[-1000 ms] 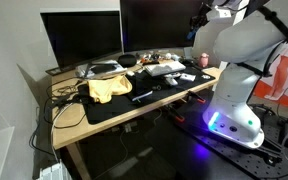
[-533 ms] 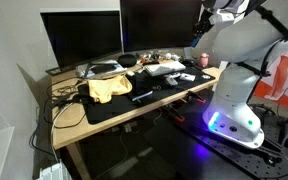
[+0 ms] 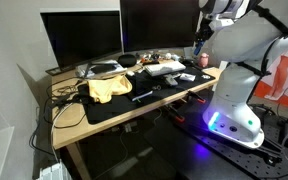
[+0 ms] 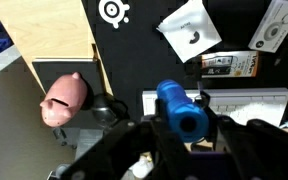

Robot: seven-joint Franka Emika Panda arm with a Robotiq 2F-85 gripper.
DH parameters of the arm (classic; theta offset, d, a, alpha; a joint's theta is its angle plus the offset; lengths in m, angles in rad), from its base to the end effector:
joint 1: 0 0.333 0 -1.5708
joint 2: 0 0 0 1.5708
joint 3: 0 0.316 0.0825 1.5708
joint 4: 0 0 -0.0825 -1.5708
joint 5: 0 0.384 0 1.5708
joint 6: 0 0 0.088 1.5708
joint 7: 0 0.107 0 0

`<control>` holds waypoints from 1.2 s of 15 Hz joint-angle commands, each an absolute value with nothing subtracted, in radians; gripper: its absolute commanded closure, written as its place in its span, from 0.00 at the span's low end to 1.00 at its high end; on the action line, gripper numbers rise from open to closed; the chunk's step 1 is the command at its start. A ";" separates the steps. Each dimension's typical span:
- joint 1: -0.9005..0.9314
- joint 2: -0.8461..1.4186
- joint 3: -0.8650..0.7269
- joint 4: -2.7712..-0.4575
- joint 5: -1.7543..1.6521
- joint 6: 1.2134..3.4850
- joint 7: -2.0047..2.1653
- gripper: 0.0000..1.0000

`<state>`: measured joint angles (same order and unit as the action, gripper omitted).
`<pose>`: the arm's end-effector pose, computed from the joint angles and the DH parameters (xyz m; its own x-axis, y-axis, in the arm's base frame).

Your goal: Pick up and then put down the blue object

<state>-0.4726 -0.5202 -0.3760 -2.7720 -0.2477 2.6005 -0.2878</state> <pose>0.2642 -0.2808 0.3878 0.8970 -0.3138 0.3113 -0.3588 -0.9283 0.0980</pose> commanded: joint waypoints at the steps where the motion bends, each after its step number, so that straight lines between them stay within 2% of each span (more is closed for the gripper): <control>1: -0.450 -0.427 -0.391 -2.734 -0.245 2.578 -0.315 0.91; 18: -0.381 -0.175 -0.524 -2.614 -0.052 2.554 -0.548 0.91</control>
